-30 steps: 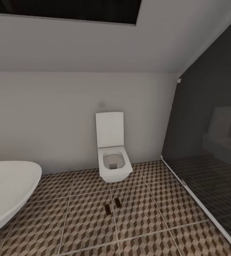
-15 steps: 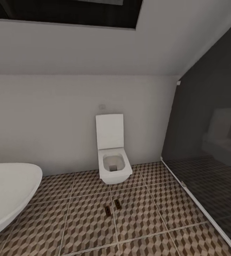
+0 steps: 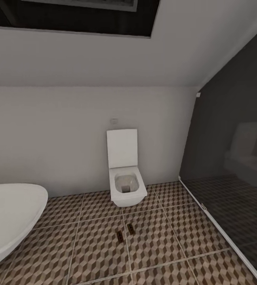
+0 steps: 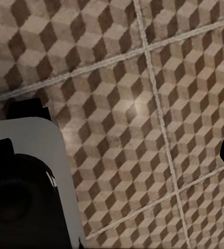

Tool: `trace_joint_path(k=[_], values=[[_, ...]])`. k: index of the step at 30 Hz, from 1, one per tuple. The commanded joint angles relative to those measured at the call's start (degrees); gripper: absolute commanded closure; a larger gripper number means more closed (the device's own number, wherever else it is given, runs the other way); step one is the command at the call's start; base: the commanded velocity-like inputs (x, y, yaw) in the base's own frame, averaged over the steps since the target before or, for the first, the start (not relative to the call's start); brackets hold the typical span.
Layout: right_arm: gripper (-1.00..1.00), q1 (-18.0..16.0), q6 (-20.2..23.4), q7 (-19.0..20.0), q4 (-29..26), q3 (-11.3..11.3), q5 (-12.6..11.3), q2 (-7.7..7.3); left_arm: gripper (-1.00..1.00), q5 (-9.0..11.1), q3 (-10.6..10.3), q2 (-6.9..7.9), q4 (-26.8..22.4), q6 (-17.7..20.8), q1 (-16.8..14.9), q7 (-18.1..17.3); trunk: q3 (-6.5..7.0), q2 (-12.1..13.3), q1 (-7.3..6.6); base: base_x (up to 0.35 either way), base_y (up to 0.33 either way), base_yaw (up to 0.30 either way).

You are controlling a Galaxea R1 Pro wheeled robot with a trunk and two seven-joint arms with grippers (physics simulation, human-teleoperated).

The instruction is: Take the four mousetraps from the cabinet in the bathroom and place them on the bathroom floor. Make sure all four end up on the same floor surface, and ensure that at least two of them are either under or directly next to the same bathroom sink.

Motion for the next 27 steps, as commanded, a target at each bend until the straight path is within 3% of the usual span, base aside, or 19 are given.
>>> trace_joint_path(k=[1,12,27], values=[[-1.0,0.0,-0.2,0.0,0.1,0.5,-0.6,0.03,-1.0,0.5,-0.5,-0.08,-0.1,-0.1,0.2,0.3,0.13,0.4,-0.23,0.0,0.0,0.0],[-1.0,0.0,-0.2,0.0,0.1,0.5,-0.6,0.14,-1.0,0.5,-0.5,-0.58,-0.1,-0.2,3.0,0.2,2.11,4.8,-2.65,0.0,0.0,0.0],[-1.0,0.0,-0.2,0.0,0.2,0.4,-0.6,0.14,-1.0,0.3,-0.5,-0.74,-0.1,-0.1,4.0,0.2,4.8,10.8,-5.94,0.0,0.0,0.0]])
